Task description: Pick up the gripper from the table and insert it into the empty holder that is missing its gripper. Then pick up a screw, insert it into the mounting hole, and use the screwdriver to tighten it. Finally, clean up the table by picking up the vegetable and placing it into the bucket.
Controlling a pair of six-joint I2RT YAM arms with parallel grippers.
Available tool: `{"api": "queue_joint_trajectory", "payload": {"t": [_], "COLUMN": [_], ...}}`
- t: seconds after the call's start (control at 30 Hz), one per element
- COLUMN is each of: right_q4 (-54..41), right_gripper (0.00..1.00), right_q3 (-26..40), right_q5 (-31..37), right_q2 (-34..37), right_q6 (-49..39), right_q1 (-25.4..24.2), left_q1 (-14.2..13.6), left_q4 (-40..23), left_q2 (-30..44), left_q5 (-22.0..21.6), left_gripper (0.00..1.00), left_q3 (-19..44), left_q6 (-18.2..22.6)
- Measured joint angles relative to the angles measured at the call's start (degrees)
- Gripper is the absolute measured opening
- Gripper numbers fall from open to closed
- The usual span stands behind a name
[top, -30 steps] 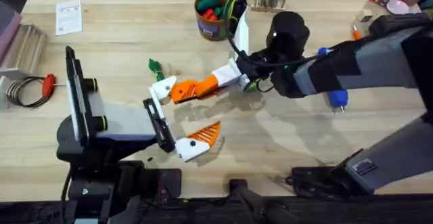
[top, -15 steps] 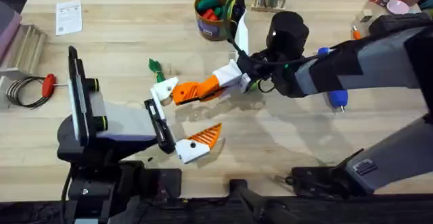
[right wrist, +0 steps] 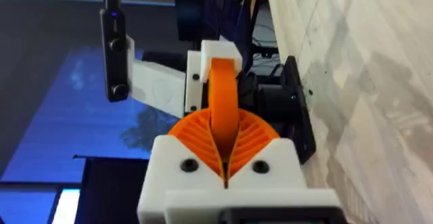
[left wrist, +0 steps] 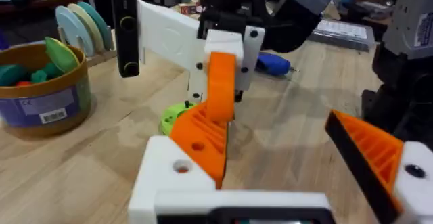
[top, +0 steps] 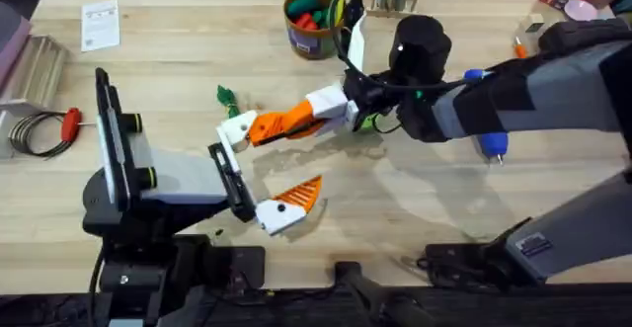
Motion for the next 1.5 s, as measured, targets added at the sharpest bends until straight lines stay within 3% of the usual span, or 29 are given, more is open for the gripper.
{"api": "queue_joint_trajectory", "payload": {"t": [0.43, 0.87, 1.13, 1.5], "right_q4": [5.4, 3.9, 3.2, 2.8], "right_gripper": [0.007, 0.007, 0.007, 0.007], "right_q3": [-3.4, -7.4, -8.6, -8.6], "right_q5": [2.5, 1.5, -3.9, -8.2], "right_q2": [-0.1, -6.0, -8.3, -8.3], "right_q6": [-0.3, -0.6, -0.8, -3.5], "right_q1": [-0.3, -2.1, -3.3, 0.1], "left_q1": [0.0, -0.6, -0.6, -0.6], "left_q4": [-0.2, -0.4, -0.4, -0.4], "left_q2": [0.0, 0.0, 0.0, 0.0], "left_q5": [0.8, 3.0, 3.1, 3.1], "left_gripper": [0.985, 0.985, 0.985, 0.985], "left_q3": [0.0, 0.0, 0.0, 0.0], "left_q6": [-0.4, 0.5, 0.7, 0.7]}}
